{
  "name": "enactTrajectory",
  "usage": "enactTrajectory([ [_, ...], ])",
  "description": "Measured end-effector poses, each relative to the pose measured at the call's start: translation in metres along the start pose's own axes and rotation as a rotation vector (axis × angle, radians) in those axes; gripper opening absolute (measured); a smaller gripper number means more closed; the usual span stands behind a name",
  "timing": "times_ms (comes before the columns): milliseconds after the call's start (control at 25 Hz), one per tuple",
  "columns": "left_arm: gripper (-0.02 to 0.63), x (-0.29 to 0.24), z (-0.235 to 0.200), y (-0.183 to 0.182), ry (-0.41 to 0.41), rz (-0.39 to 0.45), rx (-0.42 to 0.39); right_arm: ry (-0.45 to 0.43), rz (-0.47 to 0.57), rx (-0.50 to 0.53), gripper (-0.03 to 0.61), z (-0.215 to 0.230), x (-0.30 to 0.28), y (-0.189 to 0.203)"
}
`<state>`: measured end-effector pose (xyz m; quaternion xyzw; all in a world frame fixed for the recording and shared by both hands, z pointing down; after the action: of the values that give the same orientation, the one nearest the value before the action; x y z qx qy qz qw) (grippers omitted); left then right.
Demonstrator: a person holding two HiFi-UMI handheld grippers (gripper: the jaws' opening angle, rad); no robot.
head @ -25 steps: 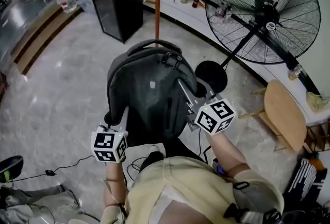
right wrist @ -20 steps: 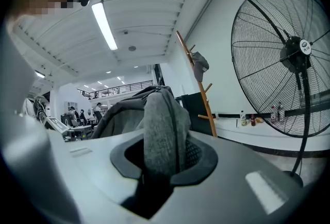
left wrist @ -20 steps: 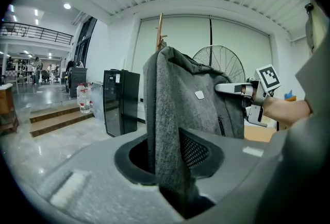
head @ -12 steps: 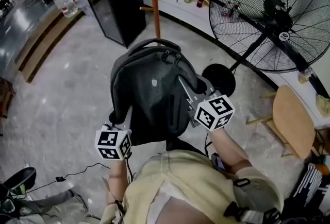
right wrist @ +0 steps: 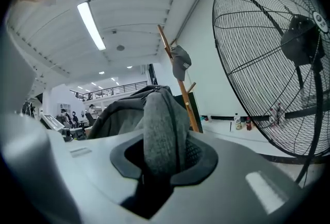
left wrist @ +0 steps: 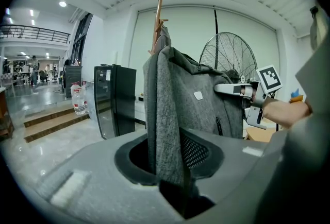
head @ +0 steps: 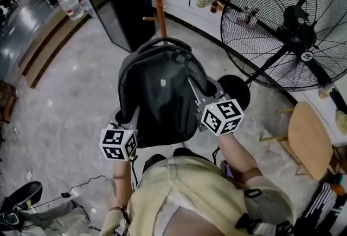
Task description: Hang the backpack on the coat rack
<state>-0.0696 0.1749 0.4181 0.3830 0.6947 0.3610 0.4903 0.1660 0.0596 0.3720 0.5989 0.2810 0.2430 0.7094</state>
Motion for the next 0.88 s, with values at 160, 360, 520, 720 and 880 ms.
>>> enactTrajectory([
  [160,0.106,-0.021,-0.001,-0.009,-0.009,-0.011,-0.002,0.024,-0.003,0.008,0.101,0.017,-0.017,0.000],
  [360,0.106,-0.037,-0.005,-0.017,-0.016,-0.023,-0.016,0.043,-0.004,0.001,0.101,0.027,-0.030,0.000],
  [520,0.106,-0.054,-0.013,-0.027,0.002,-0.039,-0.032,0.080,-0.003,-0.005,0.101,0.035,-0.041,0.000],
  [720,0.106,-0.089,-0.028,-0.043,0.034,-0.059,-0.029,0.140,-0.023,0.008,0.101,0.052,-0.072,-0.002],
  [880,0.106,-0.117,-0.046,-0.057,0.050,-0.079,-0.021,0.165,-0.042,0.010,0.101,0.063,-0.103,-0.003],
])
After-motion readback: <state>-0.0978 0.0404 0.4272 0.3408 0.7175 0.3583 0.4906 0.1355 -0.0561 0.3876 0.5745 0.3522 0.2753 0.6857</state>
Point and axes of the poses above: the fingertips, and each gripper's own axes: x backward along the fingers, z to its right, y out of its underside, the point moved 6 cm from there along x, backward along the fingers, and after that the axes turned 8 degrees about x, right-handed, at the moved point
